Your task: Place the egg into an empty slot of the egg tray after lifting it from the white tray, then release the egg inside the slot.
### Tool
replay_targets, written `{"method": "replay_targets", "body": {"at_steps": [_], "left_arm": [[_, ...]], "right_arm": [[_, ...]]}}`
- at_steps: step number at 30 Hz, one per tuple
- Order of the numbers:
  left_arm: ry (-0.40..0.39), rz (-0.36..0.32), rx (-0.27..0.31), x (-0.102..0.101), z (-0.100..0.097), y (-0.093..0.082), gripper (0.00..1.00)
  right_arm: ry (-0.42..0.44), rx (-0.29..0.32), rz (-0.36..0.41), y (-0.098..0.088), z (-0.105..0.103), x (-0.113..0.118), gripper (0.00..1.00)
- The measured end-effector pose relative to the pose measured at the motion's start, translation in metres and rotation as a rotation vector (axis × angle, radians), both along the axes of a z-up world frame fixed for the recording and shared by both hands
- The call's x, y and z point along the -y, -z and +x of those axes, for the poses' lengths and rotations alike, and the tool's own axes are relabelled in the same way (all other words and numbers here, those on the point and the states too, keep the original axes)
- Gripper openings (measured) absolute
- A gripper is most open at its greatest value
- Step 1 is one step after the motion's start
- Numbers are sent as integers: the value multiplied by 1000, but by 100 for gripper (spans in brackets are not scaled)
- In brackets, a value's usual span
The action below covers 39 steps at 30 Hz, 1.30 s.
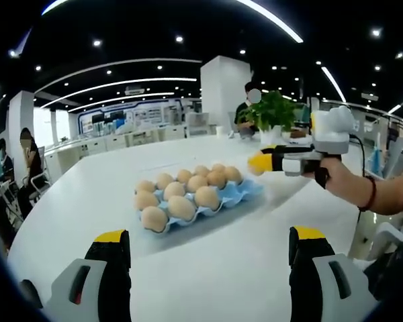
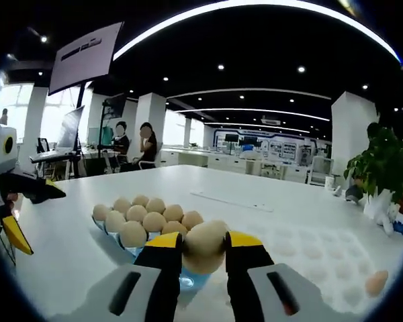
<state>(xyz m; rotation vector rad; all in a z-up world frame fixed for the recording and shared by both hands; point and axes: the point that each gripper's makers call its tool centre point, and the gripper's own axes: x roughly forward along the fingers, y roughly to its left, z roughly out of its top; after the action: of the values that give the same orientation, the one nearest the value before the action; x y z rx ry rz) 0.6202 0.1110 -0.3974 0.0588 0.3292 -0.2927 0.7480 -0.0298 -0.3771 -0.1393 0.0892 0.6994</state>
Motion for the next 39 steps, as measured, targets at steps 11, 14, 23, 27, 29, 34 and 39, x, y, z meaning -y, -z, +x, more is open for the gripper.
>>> {"method": "replay_targets", "body": {"at_steps": [11,14,23,27,29,34,39], "left_arm": [[6,18,-5,6,0,3,100],[8,9,-3,9,-1,2,100],[9,4,0,11,-1,1,100],[10,6,-1,11,-2,2,100],[9,0,-3,10,-2,3,100],[9,5,-6,9,-3,4,100],[1,-2,-4,5,-2,3,100]], "right_arm": [[-56,-10,-3,7,-4,-37,26],[-66,-25,4,9,-5,-42,26],[-75,-42,-21,25,-3,-53,26],[-74,-59,-24,33,-4,-55,26],[-74,-61,-29,37,-4,-57,26],[-84,-73,-32,42,-4,-61,26],[-82,-76,-22,44,-5,-61,26]]}}
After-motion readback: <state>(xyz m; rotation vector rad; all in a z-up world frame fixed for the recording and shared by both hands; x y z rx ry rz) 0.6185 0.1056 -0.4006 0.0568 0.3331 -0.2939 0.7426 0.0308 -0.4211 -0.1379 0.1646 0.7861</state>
